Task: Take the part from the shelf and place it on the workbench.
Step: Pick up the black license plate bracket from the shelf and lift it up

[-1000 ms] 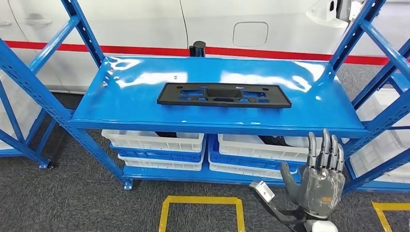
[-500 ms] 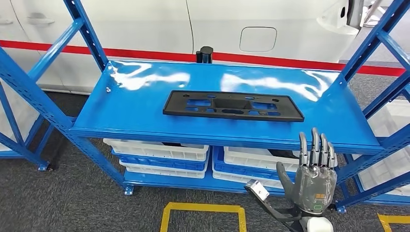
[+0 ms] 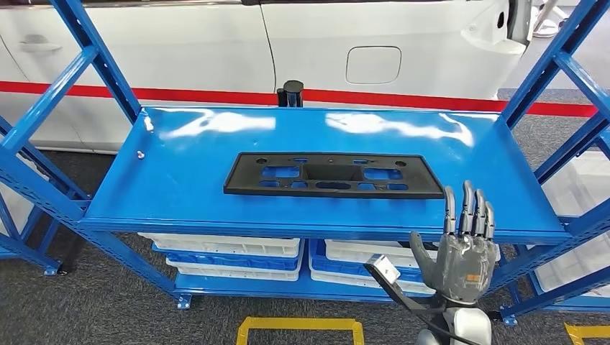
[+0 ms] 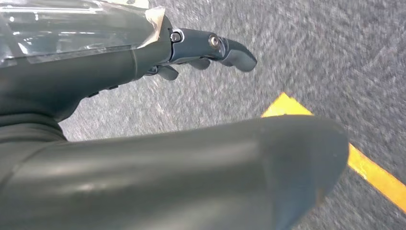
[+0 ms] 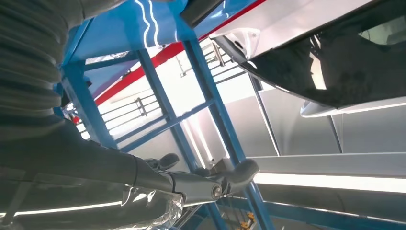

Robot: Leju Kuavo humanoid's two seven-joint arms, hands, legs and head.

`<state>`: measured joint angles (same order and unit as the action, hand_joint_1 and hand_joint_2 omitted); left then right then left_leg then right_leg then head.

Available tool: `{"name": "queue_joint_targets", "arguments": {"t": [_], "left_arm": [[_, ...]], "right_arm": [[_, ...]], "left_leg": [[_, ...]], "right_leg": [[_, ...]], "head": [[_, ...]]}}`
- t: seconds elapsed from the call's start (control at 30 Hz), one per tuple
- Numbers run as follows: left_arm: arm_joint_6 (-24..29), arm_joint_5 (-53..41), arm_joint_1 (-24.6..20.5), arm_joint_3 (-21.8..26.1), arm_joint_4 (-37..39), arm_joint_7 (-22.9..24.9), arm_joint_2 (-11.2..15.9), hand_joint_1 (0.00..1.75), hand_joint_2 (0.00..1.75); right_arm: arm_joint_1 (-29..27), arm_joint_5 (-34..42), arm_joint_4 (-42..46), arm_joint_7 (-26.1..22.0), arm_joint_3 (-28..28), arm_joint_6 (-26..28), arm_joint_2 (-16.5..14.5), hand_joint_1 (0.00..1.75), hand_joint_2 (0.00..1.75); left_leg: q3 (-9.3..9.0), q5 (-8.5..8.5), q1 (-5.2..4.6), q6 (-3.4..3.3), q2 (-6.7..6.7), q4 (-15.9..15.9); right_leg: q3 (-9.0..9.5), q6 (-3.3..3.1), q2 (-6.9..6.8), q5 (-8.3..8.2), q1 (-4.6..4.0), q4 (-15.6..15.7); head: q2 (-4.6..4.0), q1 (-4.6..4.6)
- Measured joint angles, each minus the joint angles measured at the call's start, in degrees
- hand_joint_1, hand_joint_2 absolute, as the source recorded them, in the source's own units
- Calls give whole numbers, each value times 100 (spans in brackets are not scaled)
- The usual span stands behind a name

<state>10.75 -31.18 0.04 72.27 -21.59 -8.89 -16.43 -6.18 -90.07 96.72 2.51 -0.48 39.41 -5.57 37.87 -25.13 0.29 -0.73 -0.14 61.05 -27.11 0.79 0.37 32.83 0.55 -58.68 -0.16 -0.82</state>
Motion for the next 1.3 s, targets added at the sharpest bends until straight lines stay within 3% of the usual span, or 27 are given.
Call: {"name": "queue_joint_targets", "arguments": {"t": [0.1,0.17,0.23,0.3,0.33,0.37,0.4,0.43,0.5,0.57,0.63,0.67,0.7,0.8,0.83,0.93,1.3], "left_arm": [[139,-106,8,11,-2,23,-17,0,0],[179,-178,1,17,-11,30,-26,0,0],[188,-257,-5,21,-27,45,-27,0,0],[159,-357,0,28,-49,60,-26,0,0],[126,-415,5,31,-62,62,-24,0,0],[88,-470,7,33,-74,62,-21,0,0],[45,-517,9,34,-84,61,-18,0,0],[4,-559,7,34,-95,57,-12,0,0],[-71,-637,7,38,-115,42,5,0,0],[-143,-718,13,55,-136,21,33,0,0],[-203,-779,17,85,-146,8,62,0,0],[-224,-805,17,98,-147,3,77,0,0],[-240,-827,16,109,-148,0,89,0,0],[-293,-905,12,130,-149,-15,131,0,0],[-308,-929,10,135,-149,-22,143,0,0],[-342,-982,5,145,-149,-41,174,0,0],[-510,-1141,-25,169,-149,-75,317,0,0]], "right_arm": [[92,0,-95,235,77,-94,181,0,175],[210,-1,-172,607,229,-219,386,0,175],[366,-1,-303,1251,516,-386,679,0,175],[589,0,-514,2164,1014,-594,1034,0,175],[720,-1,-633,2597,1311,-703,1207,0,175],[844,-1,-754,2917,1607,-798,1356,0,175],[940,-2,-860,3115,1860,-868,1469,0,175],[1018,-2,-958,3234,2070,-925,1558,0,175],[1136,-2,-1126,3359,2390,-1005,1680,0,175],[1245,-5,-1258,3368,2587,-1079,1753,0,175],[1348,-10,-1375,3316,2682,-1134,1780,0,175],[1394,-11,-1433,3286,2708,-1154,1784,0,175],[1439,-13,-1493,3256,2729,-1169,1787,26,175],[1575,-14,-1703,3154,2752,-1191,1782,142,175],[1612,-12,-1778,3130,2754,-1192,1779,158,175],[1705,-9,-2011,3101,2752,-1166,1773,169,175],[2015,-21,-2665,3067,2540,-852,1762,172,175]], "left_leg": [[-88,17,-22,-87,-7,-59],[-170,15,1,-148,-2,-144],[-214,-20,7,-201,0,-172],[-252,-68,6,-217,-9,-171],[-286,-95,8,-212,-16,-171],[-332,-125,13,-198,-25,-170],[-376,-156,16,-178,-36,-170],[-419,-192,8,-147,-53,-165],[-462,-253,-16,-96,-81,-154],[-480,-270,-25,-153,-87,-156],[-515,-266,-21,-228,-77,-183],[-538,-273,-19,-224,-72,-202],[-562,-276,-19,-214,-66,-219],[-623,-297,-16,-149,-49,-259],[-640,-303,-13,-109,-46,-269],[-673,-315,-4,-17,-40,-283],[-685,-311,-17,-3,-36,-284]], "right_leg": [[57,112,-9,82,-20,33],[-80,135,-20,217,-24,-274],[-529,126,-24,433,-6,-995],[-974,176,-24,476,14,-1526],[-1064,235,-25,358,29,-1504],[-1029,305,-26,150,46,-1246],[-913,371,-30,-97,64,-849],[-792,397,-36,-298,64,-487],[-629,319,-43,-505,65,-87],[-592,218,-38,-527,59,-57],[-577,195,-30,-525,47,-52],[-567,181,-27,-518,42,-52],[-554,160,-24,-508,37,-52],[-512,103,-20,-478,26,-52],[-498,90,-20,-470,22,-53],[-471,67,-19,-455,11,-54],[-452,68,-16,-455,14,-28]], "head": [[1,1],[1,13],[1,29],[1,35],[1,35],[1,36],[1,38],[1,41],[1,43],[1,39],[1,38],[1,38],[1,37],[1,37],[1,38],[1,40],[1,42]]}}
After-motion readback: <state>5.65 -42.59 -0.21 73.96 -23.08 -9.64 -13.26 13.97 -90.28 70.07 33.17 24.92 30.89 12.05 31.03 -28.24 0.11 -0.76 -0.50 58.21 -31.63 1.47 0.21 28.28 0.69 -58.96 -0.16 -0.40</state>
